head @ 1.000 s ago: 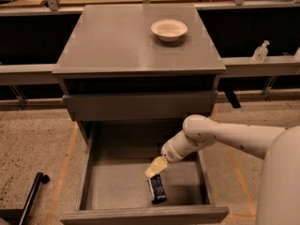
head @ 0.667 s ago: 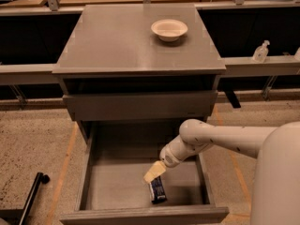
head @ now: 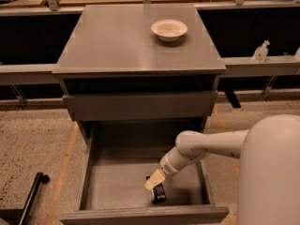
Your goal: Pick rxbar blueberry from middle drawer and place on counter
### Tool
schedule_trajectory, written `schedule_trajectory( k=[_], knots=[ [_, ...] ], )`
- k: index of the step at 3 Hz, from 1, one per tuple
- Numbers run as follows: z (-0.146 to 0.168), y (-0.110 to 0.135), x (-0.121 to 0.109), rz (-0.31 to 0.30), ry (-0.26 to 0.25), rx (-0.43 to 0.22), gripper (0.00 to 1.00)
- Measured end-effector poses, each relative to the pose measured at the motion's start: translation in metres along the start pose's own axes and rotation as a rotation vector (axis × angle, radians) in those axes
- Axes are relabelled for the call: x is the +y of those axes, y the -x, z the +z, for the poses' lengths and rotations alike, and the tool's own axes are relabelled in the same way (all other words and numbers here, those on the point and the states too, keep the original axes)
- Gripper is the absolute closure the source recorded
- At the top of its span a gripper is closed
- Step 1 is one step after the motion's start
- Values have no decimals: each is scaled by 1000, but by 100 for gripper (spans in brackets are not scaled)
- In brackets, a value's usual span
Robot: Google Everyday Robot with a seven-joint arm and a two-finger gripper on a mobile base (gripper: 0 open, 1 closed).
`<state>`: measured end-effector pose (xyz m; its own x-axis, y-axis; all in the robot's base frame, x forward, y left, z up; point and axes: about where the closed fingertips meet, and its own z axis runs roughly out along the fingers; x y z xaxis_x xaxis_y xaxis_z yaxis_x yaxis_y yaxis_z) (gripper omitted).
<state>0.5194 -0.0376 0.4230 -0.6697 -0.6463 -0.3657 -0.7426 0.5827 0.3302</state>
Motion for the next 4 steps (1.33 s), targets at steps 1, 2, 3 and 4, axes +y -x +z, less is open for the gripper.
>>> schedule_trajectory(
  k=[1,2,3,4],
  knots=[
    [17,-13,-3,32,-39,41,0],
    [41,-23,0,78,-50,75,0],
    [69,-31,4,148,-42,80,0],
    [66,-30,7,155,-41,81,15]
  ],
)
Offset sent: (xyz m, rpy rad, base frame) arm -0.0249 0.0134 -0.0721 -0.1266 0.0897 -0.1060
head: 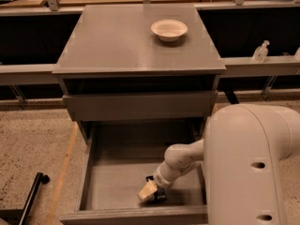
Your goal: Pick rxbar blueberry from middle drawer and place on counter
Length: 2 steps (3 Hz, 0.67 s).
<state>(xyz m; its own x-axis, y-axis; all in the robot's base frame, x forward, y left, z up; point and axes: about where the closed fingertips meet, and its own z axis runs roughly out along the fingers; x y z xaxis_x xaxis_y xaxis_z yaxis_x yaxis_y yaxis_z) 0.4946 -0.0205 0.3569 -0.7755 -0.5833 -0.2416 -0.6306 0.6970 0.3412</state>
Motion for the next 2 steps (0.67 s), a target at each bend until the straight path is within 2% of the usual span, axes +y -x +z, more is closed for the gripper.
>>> schedule_trajectory(
  k=[2],
  knots=[
    [-6,2,2,0,0,0,61]
  ],
)
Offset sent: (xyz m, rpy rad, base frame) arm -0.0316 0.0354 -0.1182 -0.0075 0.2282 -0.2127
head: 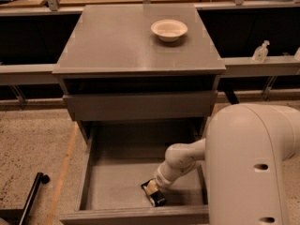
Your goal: Pick rxbar blueberry from middle drawer and place on counter
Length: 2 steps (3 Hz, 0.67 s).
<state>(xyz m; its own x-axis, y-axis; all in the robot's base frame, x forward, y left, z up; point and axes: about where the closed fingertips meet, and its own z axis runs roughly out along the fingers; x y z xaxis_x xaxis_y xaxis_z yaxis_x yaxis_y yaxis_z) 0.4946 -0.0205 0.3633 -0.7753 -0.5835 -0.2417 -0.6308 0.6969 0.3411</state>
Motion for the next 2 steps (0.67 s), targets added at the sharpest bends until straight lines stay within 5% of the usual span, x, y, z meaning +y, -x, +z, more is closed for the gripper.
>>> schedule_trajectory(
  k=[2],
  knots=[
    [16,-6,1,43,10,17,100]
  ],
)
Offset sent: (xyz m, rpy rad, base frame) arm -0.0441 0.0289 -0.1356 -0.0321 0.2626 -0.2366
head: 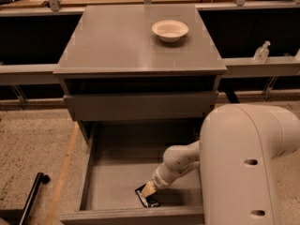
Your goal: Pick rxbar blueberry from middle drawer and place on counter
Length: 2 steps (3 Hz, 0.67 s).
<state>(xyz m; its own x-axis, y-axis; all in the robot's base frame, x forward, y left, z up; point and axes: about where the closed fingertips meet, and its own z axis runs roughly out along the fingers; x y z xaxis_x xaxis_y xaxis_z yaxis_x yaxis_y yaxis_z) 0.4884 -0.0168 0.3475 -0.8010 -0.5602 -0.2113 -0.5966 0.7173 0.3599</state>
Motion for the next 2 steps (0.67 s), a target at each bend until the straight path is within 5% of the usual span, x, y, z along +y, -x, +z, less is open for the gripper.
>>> schedule_trajectory(
  k=[2],
  knots=[
    [-2,2,1,4,0,-6,100]
  ],
)
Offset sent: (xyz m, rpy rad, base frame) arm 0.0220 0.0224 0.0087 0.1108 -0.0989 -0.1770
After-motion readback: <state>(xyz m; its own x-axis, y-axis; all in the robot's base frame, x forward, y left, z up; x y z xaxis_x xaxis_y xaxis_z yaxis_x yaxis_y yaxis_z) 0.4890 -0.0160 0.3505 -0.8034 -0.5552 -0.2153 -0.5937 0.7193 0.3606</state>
